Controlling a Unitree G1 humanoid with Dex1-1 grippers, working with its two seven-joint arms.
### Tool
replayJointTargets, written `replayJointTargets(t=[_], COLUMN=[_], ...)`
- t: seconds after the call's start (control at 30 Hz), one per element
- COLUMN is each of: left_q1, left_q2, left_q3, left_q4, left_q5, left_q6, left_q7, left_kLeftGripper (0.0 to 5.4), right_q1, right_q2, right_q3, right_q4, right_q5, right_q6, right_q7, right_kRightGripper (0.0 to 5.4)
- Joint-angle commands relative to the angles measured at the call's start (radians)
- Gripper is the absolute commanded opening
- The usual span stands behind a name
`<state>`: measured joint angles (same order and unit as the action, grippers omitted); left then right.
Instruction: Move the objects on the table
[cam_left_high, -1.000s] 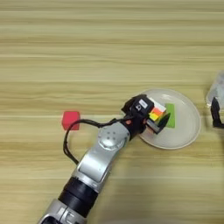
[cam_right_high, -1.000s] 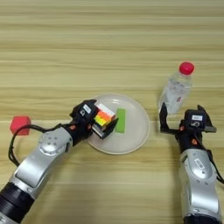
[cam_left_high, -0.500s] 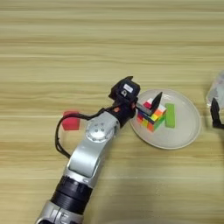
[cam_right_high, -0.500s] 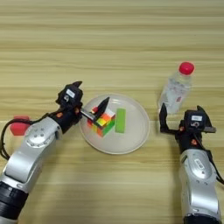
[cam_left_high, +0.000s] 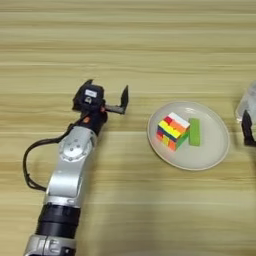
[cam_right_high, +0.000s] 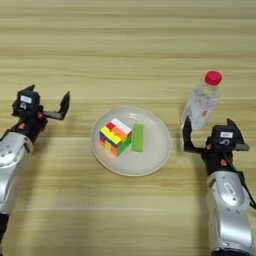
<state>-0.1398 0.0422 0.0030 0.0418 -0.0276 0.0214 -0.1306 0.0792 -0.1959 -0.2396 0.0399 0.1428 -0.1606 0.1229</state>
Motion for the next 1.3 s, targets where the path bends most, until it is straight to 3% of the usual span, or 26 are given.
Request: replayJointTargets(t=[0.03,0.43,0.83,1.3], left_q1=[0.022,-0.004,-0.017,-0.017], left_q2=[0.015,0.013,0.020,0.013], left_q3=[0.034,0.067,0.068,0.060], left_q4=[0.066,0.215,0.219,0.226], left_q5=[0.004,0.020,0.023,0.029], left_q6=[-0.044,-0.167,-0.181,-0.200], left_q7=[0.029,0.093,0.092,0.096], left_kLeftGripper=[5.38,5.38,5.38,5.38], right_q1=[0.028,0.097,0.212,0.122], right_q2=[-0.008,-0.036,-0.064,-0.060], right_q3=[0.015,0.052,0.122,0.258], right_q4=[-0.061,-0.145,-0.334,-0.317], right_q5=[0.008,0.005,0.103,0.056], right_q6=[0.025,0.050,0.108,0.120], right_q7=[0.027,0.108,0.269,0.312], right_kRightGripper=[5.40,5.40,5.40,5.40])
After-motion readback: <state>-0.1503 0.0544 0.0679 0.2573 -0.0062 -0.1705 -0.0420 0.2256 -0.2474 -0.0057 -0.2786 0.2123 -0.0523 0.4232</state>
